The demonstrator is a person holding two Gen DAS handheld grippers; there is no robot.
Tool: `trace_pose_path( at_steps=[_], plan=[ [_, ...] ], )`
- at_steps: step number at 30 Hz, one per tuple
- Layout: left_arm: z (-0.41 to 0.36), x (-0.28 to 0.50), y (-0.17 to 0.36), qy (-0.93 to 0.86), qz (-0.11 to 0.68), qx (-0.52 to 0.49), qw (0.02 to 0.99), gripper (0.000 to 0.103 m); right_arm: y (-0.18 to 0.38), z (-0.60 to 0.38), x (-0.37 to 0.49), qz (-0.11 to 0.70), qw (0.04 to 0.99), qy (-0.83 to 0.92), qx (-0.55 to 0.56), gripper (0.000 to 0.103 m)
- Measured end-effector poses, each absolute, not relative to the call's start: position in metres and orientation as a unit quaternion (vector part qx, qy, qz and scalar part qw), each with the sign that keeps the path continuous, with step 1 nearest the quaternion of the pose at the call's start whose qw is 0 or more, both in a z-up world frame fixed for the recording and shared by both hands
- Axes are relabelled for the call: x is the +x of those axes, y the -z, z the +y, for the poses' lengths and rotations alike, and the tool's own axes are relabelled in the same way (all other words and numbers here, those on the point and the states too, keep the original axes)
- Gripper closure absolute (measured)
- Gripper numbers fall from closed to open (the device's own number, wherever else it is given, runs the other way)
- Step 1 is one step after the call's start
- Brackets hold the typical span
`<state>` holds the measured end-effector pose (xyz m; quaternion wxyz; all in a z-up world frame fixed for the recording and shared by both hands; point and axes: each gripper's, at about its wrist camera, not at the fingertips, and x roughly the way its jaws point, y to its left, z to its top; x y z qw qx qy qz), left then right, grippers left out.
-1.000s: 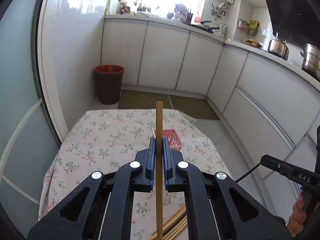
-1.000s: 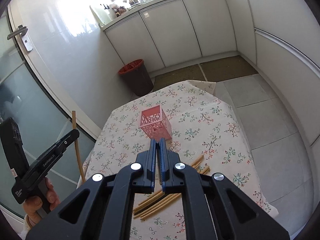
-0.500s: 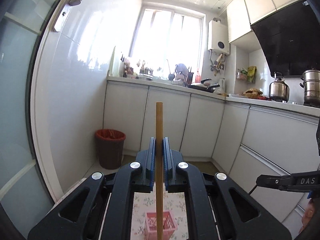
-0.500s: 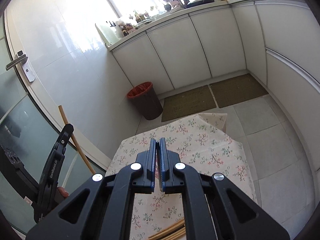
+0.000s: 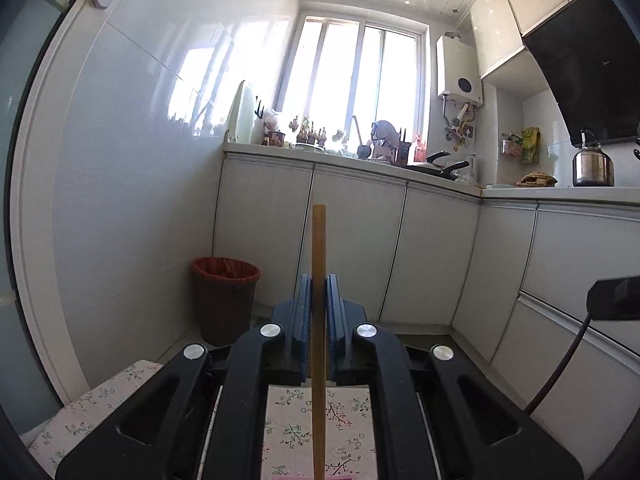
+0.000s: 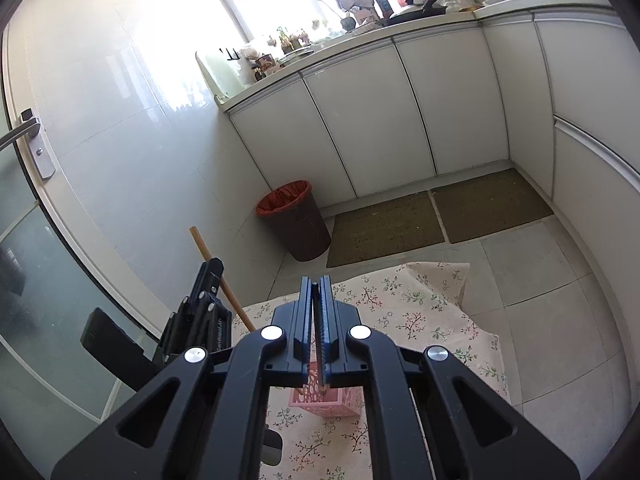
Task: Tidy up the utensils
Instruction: 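Lift the chopsticks and carry both tools toward the pink basket, then lower the chopsticks into the pink basket and open both tools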
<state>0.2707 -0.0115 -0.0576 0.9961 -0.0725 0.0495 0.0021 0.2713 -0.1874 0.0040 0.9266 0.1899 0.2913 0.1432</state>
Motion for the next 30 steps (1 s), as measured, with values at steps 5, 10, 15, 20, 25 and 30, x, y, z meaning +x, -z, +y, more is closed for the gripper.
trace_pose_path(
  at_steps=[5,10,15,20,25,30],
  plan=[
    [-0.007,0.264,0.071,-0.005,0.054,-0.073,0.996,0.062,0.009,-0.181,0.282,0.296,0.924,-0.149,0.189,0.099],
    [0.015,0.24,0.038,-0.014,0.03,-0.092,0.995,0.057,0.012,-0.177,0.285,0.296,0.924,-0.149,0.189,0.099],
    [0.029,0.219,0.009,-0.027,0.025,-0.089,0.995,0.054,0.011,-0.168,0.287,0.294,0.929,-0.143,0.173,0.099],
    [0.044,0.2,-0.003,-0.053,0.033,-0.083,0.995,0.048,0.019,-0.156,0.295,0.3,0.929,-0.142,0.161,0.099],
    [0.058,0.19,0.002,-0.073,0.056,-0.083,0.992,0.04,0.037,-0.136,0.302,0.311,0.928,-0.147,0.144,0.095],
    [0.068,0.195,0.012,-0.076,0.106,-0.088,0.988,0.038,0.037,-0.129,0.295,0.312,0.93,-0.135,0.137,0.09]
  ],
)
